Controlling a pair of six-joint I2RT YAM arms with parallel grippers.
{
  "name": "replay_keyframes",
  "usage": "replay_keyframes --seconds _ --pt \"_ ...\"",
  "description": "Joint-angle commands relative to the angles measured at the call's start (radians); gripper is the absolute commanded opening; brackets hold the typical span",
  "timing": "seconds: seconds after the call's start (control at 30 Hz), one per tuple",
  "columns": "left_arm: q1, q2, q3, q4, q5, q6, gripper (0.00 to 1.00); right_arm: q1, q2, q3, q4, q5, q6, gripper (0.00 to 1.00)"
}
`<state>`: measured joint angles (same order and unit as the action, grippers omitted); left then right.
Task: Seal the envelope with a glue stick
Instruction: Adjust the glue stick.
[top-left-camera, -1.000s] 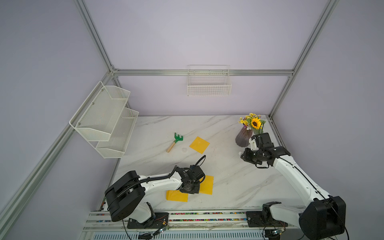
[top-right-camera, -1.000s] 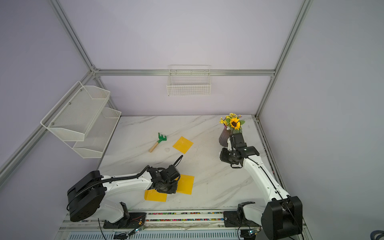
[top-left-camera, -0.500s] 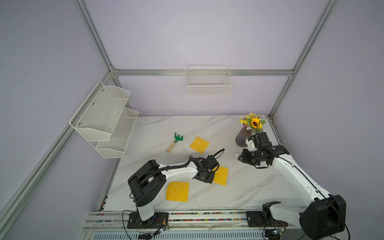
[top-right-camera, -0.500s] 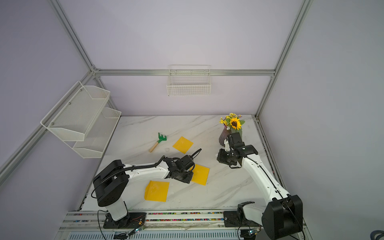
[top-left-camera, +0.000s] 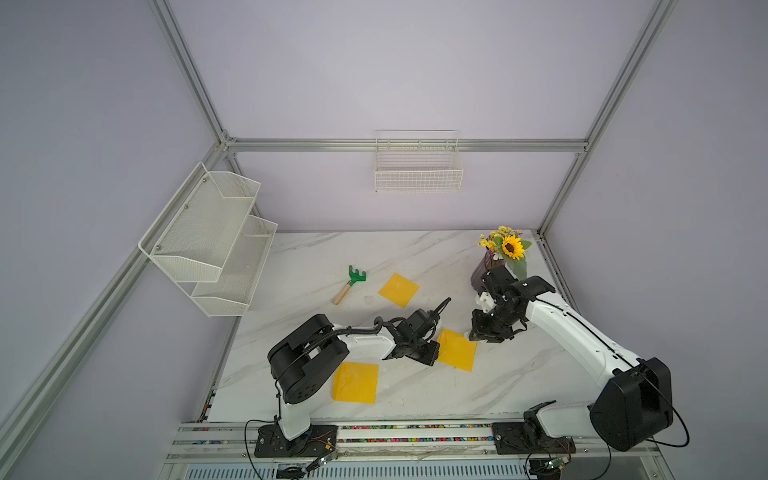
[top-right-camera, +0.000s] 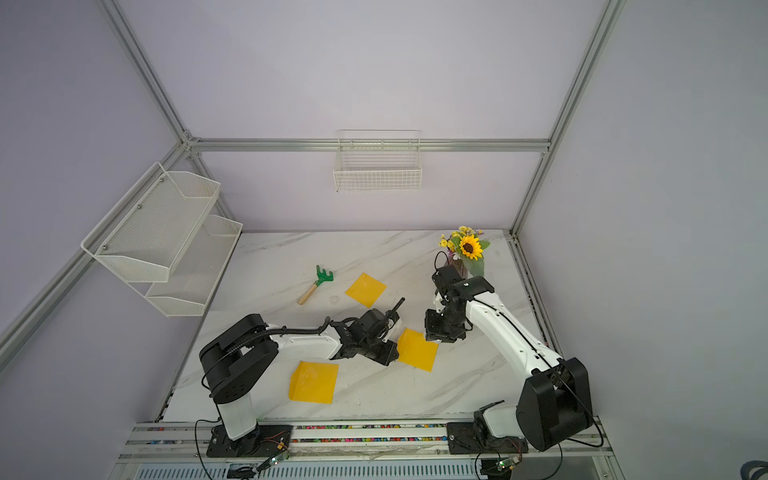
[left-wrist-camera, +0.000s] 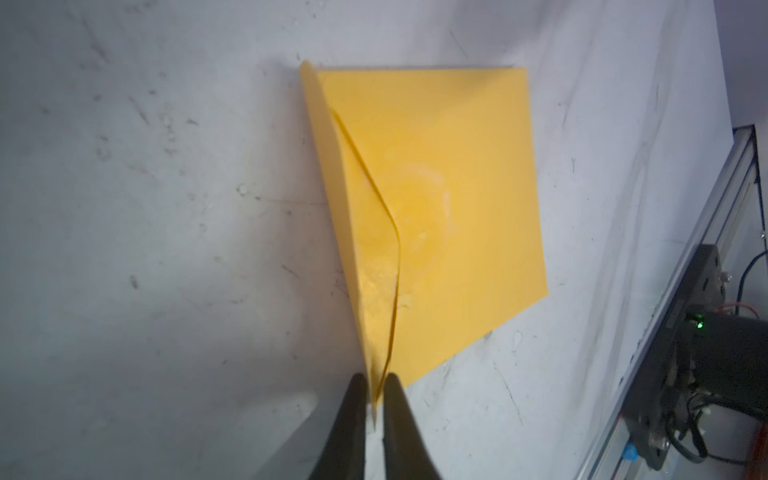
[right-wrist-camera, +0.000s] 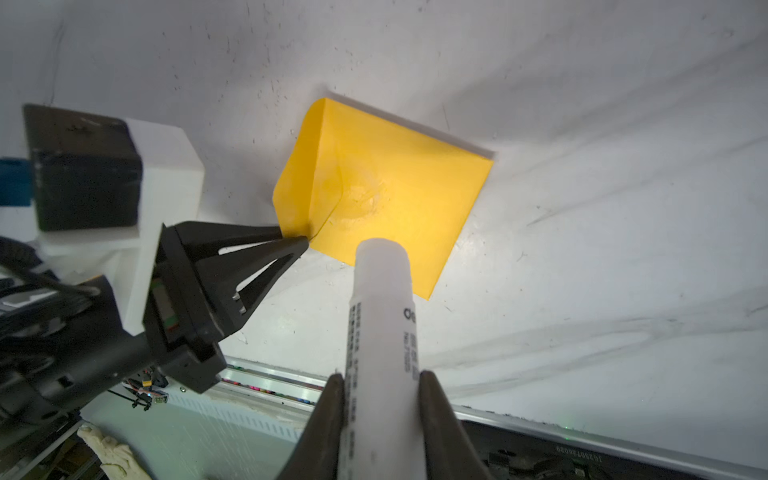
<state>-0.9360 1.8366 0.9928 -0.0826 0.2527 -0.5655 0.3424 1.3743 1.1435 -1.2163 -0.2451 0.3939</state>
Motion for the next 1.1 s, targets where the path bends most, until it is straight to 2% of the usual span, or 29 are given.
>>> replay_keyframes --seconds 0.0,0.1,0.27,0.43,0.5,0.6,0.7,0.87,0.93,1.07 --pt "0.005 -0.054 -0.021 0.076 -0.003 0.061 0.33 0.003 -0.007 0.039 -0.092 -0.003 -0.006 0.0" --pt "0.006 -0.105 -0.041 0.082 -0.026 0.132 0.39 0.004 -0.007 0.05 -0.11 -0.038 -0.008 0.0" --pt "0.005 -0.217 -0.105 0.23 0.022 0.295 0.46 0.003 -0.007 0.062 -0.141 -0.088 -0.018 0.0" --pt "0.003 -0.316 -0.202 0.483 0.064 0.484 0.55 0.004 -0.017 0.064 -0.153 -0.159 -0.024 0.0" --pt "0.002 -0.318 -0.229 0.604 0.114 0.555 0.63 0.004 -0.026 0.057 -0.148 -0.189 -0.022 0.0" --pt "0.0 -0.306 -0.236 0.697 0.176 0.618 0.66 0.004 -0.038 0.047 -0.131 -0.222 -0.013 0.0" --pt "0.0 -0.287 -0.234 0.76 0.185 0.63 0.69 0.004 -0.056 0.04 -0.121 -0.264 -0.01 0.0" --pt "-0.002 -0.23 -0.21 0.824 0.277 0.626 0.71 0.005 -0.076 0.042 -0.094 -0.306 0.008 0.0" --pt "-0.001 -0.208 -0.193 0.827 0.314 0.618 0.71 0.005 -0.079 0.04 -0.082 -0.312 0.011 0.0" --pt "-0.004 -0.183 -0.163 0.816 0.315 0.607 0.7 0.004 -0.084 0.042 -0.076 -0.329 0.011 0.0"
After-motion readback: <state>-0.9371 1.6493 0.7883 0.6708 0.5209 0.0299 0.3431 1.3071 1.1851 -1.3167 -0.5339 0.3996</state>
